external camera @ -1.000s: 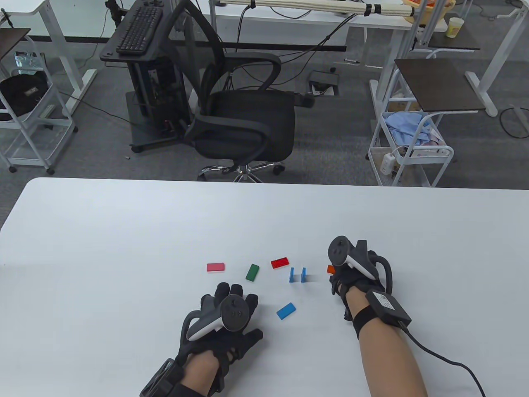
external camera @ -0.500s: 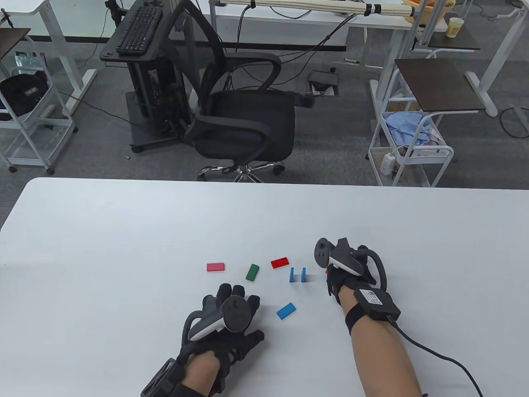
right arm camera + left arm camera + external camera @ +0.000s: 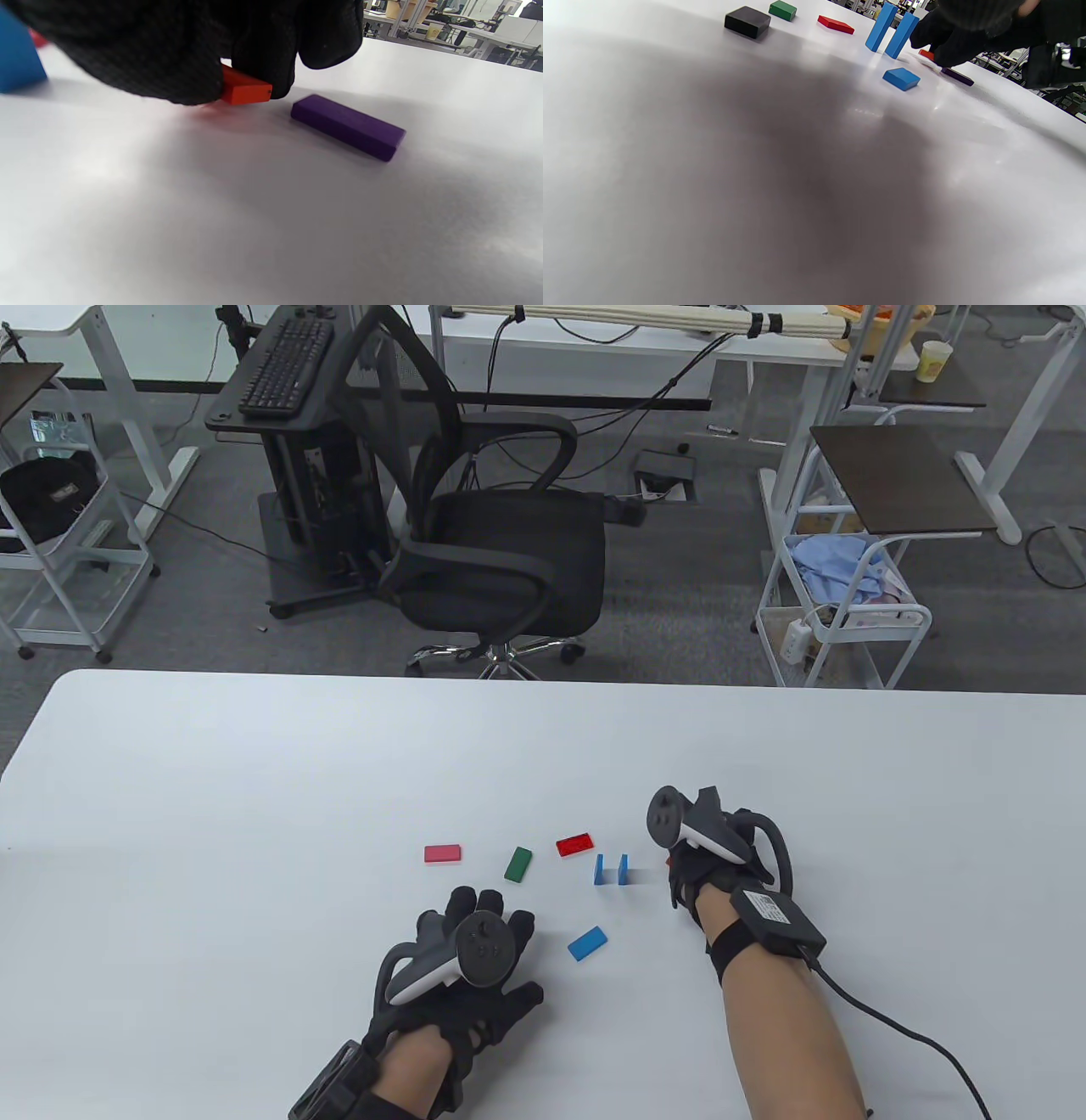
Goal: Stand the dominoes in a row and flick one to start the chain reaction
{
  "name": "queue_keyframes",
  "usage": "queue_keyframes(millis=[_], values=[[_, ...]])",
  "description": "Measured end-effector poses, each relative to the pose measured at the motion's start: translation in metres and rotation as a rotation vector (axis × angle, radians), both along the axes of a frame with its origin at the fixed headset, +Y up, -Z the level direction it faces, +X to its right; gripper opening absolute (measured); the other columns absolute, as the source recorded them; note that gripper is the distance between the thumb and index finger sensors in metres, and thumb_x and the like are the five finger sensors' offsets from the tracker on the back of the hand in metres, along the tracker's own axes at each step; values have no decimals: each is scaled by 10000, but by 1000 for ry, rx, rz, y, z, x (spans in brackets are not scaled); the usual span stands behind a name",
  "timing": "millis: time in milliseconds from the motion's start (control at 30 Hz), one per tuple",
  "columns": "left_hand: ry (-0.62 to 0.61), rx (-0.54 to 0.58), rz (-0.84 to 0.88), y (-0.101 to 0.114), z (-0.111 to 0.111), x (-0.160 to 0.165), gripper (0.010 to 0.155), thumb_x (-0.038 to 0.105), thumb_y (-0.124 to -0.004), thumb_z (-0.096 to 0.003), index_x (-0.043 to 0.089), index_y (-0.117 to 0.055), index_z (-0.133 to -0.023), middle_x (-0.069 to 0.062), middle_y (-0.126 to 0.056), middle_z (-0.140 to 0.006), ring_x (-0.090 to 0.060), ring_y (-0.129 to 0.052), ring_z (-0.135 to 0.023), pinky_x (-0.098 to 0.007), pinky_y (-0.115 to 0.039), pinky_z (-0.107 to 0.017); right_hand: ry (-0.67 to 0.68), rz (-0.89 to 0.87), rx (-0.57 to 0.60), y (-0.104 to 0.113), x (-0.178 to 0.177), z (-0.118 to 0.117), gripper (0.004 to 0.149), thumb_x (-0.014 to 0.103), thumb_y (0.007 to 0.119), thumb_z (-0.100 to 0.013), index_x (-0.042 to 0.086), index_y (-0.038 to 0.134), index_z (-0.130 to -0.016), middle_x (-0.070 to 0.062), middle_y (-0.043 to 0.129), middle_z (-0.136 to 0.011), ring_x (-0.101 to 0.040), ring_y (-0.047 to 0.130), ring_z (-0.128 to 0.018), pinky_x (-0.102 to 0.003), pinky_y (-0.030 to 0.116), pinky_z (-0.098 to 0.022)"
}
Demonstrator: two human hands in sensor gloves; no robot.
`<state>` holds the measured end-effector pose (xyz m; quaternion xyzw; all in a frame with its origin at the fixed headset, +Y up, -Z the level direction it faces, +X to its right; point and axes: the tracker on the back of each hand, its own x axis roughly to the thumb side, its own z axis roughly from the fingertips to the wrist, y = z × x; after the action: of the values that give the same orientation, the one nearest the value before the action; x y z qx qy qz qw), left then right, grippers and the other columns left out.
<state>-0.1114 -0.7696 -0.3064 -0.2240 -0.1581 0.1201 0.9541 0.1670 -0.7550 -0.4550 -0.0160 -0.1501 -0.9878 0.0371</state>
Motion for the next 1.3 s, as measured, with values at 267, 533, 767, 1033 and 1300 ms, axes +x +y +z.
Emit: queue_keyframes(millis=[267,533,767,1033,1300], values=[[-3,4,7,0,0,0,801,638,-567,-458,340,-139,-1066,-56,103,-1113,-353,166,-994,-675,16,-652,-91,-266,30,26,13,7,535,313,884,-465,267,643,-940,-127,745,-913,-427,573,-887,-681,231,-733],[-8,0,10,0,0,1,803,645,-563,-456,340,-137,-1065,-57,105,-1113,-354,161,-996,-675,15,-653,-162,-463,91,35,26,19,544,298,852,-467,248,558,-923,-85,725,-949,-404,573,-917,-664,248,-740],[-13,-2,13,-1,0,2,805,646,-562,-455,341,-135,-1065,-59,104,-1113,-356,160,-996,-675,13,-653,-153,-572,147,35,26,26,540,289,857,-468,234,565,-919,-82,747,-942,-400,598,-921,-659,269,-742],[-10,4,13,0,0,1,805,645,-564,-455,340,-137,-1065,-58,103,-1113,-355,161,-996,-675,15,-653,-147,-673,128,5,22,33,539,290,862,-468,231,573,-919,-85,755,-939,-411,572,-931,-664,241,-735],[-14,3,9,0,0,2,801,644,-563,-456,342,-138,-1065,-55,103,-1113,-353,168,-993,-675,16,-653,-138,-716,96,-13,21,35,542,286,854,-475,230,558,-925,-87,724,-954,-423,462,-962,-660,177,-725]])
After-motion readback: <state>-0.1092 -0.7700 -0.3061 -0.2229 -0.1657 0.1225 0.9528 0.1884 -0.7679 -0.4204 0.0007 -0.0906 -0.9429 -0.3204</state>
